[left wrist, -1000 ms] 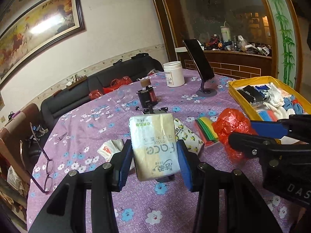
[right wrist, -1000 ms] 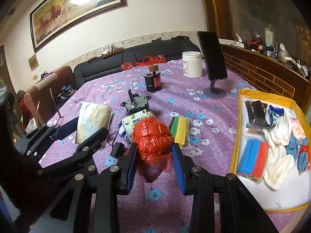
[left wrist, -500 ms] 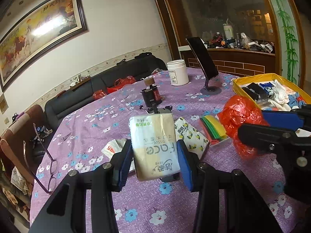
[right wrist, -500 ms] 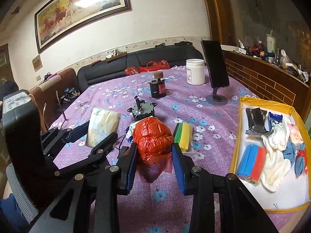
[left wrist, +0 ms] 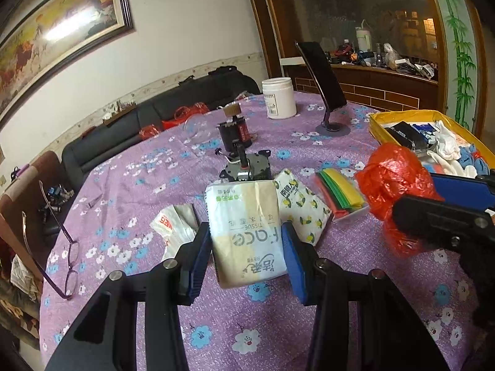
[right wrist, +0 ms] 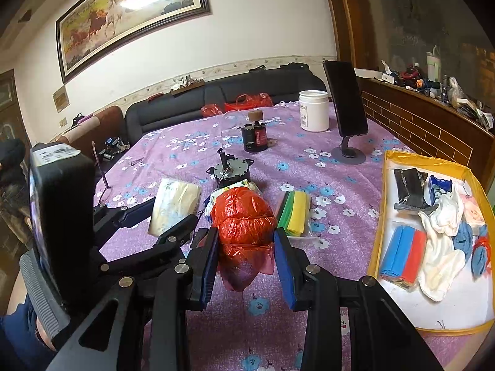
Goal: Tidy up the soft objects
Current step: 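Lift the tissue pack and red bag with both grippers above the table, then carry the tissue pack and red bag with both grippers over the tray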
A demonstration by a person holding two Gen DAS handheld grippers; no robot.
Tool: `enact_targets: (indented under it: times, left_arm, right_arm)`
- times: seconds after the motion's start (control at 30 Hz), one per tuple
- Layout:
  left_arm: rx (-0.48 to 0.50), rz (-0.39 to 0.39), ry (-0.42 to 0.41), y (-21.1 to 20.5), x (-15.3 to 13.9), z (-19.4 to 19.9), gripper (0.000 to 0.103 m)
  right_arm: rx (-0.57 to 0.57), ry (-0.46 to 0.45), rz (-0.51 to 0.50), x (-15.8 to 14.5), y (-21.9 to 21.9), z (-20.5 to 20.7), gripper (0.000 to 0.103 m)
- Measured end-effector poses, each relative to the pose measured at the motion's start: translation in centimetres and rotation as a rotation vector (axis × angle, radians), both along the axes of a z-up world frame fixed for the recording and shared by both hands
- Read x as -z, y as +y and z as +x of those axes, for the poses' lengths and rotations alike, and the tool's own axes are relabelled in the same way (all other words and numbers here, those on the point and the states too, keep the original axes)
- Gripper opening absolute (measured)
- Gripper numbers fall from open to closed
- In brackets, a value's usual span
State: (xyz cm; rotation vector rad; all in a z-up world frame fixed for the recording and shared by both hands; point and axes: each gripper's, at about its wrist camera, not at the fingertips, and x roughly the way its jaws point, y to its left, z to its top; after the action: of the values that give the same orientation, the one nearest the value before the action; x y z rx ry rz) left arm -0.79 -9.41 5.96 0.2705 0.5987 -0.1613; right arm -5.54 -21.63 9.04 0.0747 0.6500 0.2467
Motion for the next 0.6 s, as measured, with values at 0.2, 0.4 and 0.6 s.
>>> enact_targets:
  times: [0.2,0.4,0.6]
  left_arm:
    - [-0.006,-0.01,0.023,0.1,0.2,0.3,0.044]
    - [-0.007,-0.012,0.026,0.2,0.3,0.3,0.044]
    - [-0.013,-0.044,0.014,0.5,-0.4,0.2,0.044]
  right_arm:
    - [0.002,0.005,0.005,0.0,0.0,-0.1,0.038]
    - [0.015,-0.004,0.014,-0.3,-0.6,-0.2,0.038]
    - [0.072,-0.024,0.053,-1.2,-3.2,-0.5,0.038]
